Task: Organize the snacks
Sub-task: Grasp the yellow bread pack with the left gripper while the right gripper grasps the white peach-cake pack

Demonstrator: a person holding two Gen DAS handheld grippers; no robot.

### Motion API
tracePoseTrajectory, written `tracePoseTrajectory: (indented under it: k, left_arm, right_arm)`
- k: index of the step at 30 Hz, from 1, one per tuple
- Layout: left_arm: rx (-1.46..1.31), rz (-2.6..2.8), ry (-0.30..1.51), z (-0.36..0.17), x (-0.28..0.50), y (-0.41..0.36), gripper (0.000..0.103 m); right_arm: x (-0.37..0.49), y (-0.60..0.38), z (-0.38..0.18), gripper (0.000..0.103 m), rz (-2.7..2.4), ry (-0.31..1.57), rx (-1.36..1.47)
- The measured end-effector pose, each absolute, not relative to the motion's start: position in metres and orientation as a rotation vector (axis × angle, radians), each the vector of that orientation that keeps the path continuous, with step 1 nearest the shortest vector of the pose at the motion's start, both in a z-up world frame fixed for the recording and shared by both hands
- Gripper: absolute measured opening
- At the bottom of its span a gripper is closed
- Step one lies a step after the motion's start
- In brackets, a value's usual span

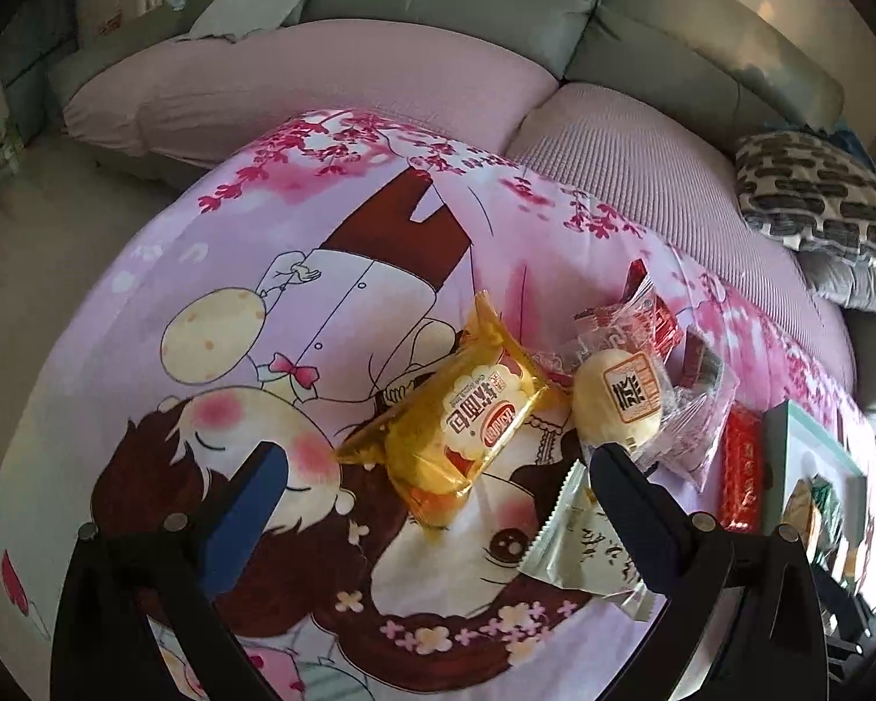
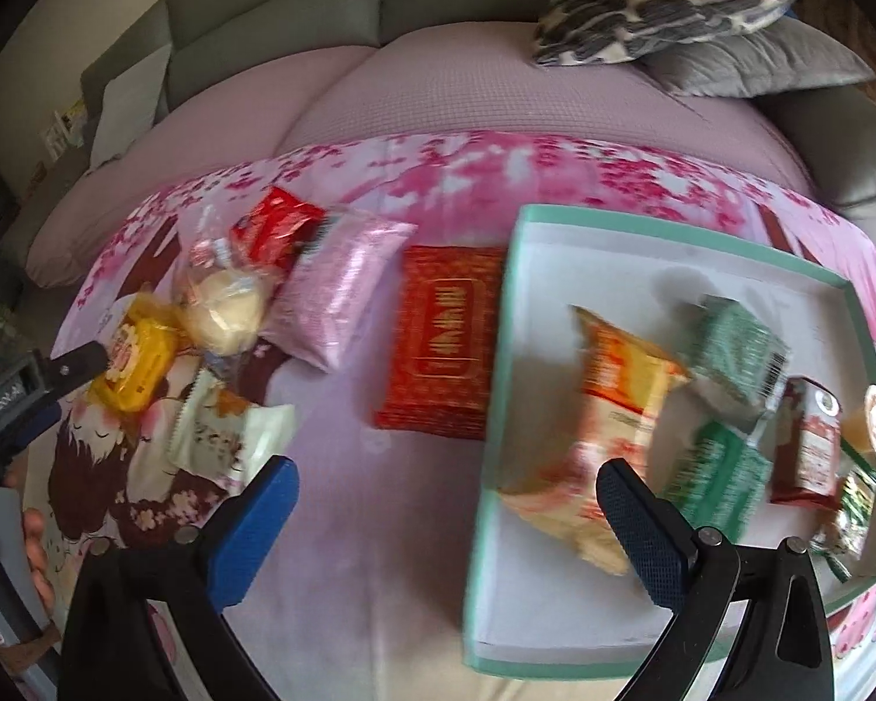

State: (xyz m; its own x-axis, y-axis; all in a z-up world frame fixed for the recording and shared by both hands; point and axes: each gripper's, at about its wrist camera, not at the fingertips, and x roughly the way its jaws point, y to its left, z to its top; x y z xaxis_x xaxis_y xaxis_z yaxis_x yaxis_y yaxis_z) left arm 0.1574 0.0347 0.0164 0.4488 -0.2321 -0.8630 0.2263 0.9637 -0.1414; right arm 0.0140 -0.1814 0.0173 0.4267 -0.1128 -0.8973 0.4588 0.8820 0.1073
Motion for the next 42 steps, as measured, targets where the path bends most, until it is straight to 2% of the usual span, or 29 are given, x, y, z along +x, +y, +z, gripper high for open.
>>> tracePoseTrajectory:
  k: [6, 10, 20, 31, 39, 42]
  left_arm:
    - [0.014, -0.306, 1.09, 0.008, 0.166, 0.037, 0.103]
    - [-0.02, -0.299, 1.117, 0.003, 0.172, 0.047, 0.103]
    - [-0.012, -0.262, 1.155, -0.001, 0.174, 0.062, 0.103]
    - [0.032, -0.333, 1.142, -0.002, 0.176, 0.046, 0.103]
    - [0.059, -0.346, 1.126, -0.005, 0.178, 0.036, 0.103]
    - [0.067, -0.35, 1.119, -0.007, 0.178, 0.032, 0.102]
  right_arm:
    - [0.047, -0.14, 0.013, 0.103, -0.279, 1.104, 0.292]
    - [0.062, -0.108, 0.004, 0.103, -0.209, 1.131, 0.143]
    - [0.088, -0.086, -0.029, 0.103, -0.128, 1.235, -0.018]
    - [0.112, -0.082, -0.035, 0.103, -0.087, 1.23, -0.033]
    - [0.127, -0.078, -0.032, 0.089, -0.021, 1.196, 0.02]
    - [0.132, -0.08, -0.031, 0.08, -0.002, 1.191, 0.06]
